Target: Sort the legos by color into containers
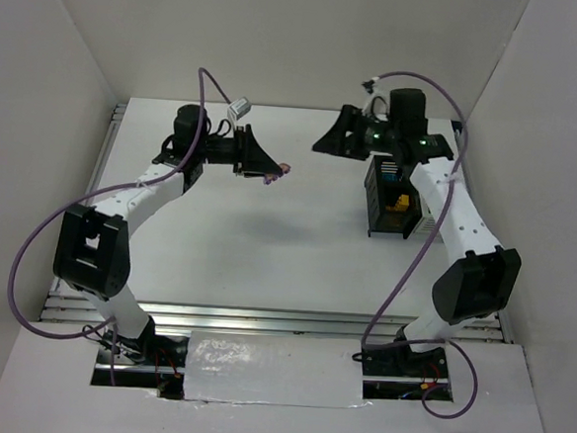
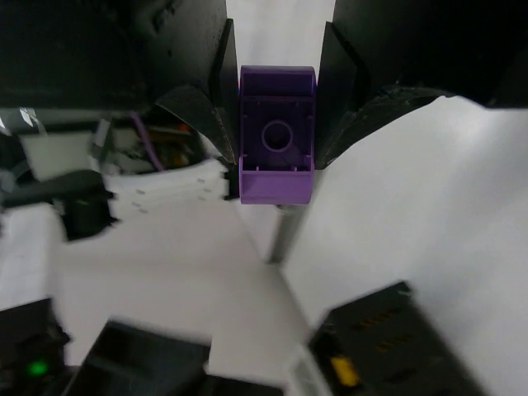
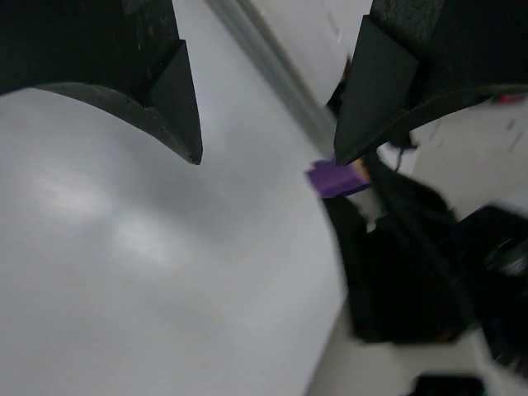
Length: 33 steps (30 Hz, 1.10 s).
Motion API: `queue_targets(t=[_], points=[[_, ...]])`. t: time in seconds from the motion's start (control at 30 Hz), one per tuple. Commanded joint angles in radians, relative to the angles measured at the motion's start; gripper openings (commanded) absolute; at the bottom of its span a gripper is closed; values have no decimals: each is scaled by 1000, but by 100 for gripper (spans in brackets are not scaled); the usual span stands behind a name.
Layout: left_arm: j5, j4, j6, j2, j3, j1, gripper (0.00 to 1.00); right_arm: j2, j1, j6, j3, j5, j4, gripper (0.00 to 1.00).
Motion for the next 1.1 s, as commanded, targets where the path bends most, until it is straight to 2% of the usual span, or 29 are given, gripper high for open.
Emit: queue_targets(t=[0.0, 0.03, 0.07, 0.1, 0.13, 0.17, 0.3, 0.4, 0.53, 0.67, 0.73, 0.8, 0.83, 1.0, 1.07], points=[[266, 674, -406, 13, -53, -41, 0, -21, 152, -21, 9, -483, 40, 72], [281, 830, -609, 29, -67, -57, 0, -27, 169, -9, 10, -469, 43, 72], [296, 1133, -710, 38, -88, -63, 0, -33, 175, 22, 0, -490, 88, 72], [301, 1274, -800, 59, -92, -66, 0, -46, 174, 124, -38, -536, 227, 71], [303, 1377, -926, 69, -90, -72, 0, -46, 174, 173, -49, -632, 283, 71], [304, 1481, -965, 79, -78, -77, 0, -41, 174, 195, -42, -657, 294, 69], [306, 1502, -988, 104, -59, -86, 0, -21, 178, 116, 44, -690, 150, 64], [304, 1525, -999, 107, -62, -86, 0, -46, 177, 114, 16, -677, 154, 59], [307, 1490, -962, 104, -62, -86, 0, -46, 177, 117, 4, -654, 109, 63], [315, 1482, -936, 113, -36, -84, 0, 0, 177, 42, 131, -451, -132, 63], [324, 1466, -918, 135, 5, -80, 0, -1, 177, 77, 170, -268, -242, 62], [319, 1458, -913, 153, 36, -64, 0, -12, 172, 103, 168, -193, -240, 61], [307, 1467, -922, 162, 60, -57, 0, -21, 168, 119, 147, -203, -221, 60], [303, 1496, -959, 184, 80, -43, 0, -15, 171, 209, 95, -373, -84, 54], [301, 1485, -945, 182, 68, -43, 0, -40, 171, 263, 41, -429, 26, 54]])
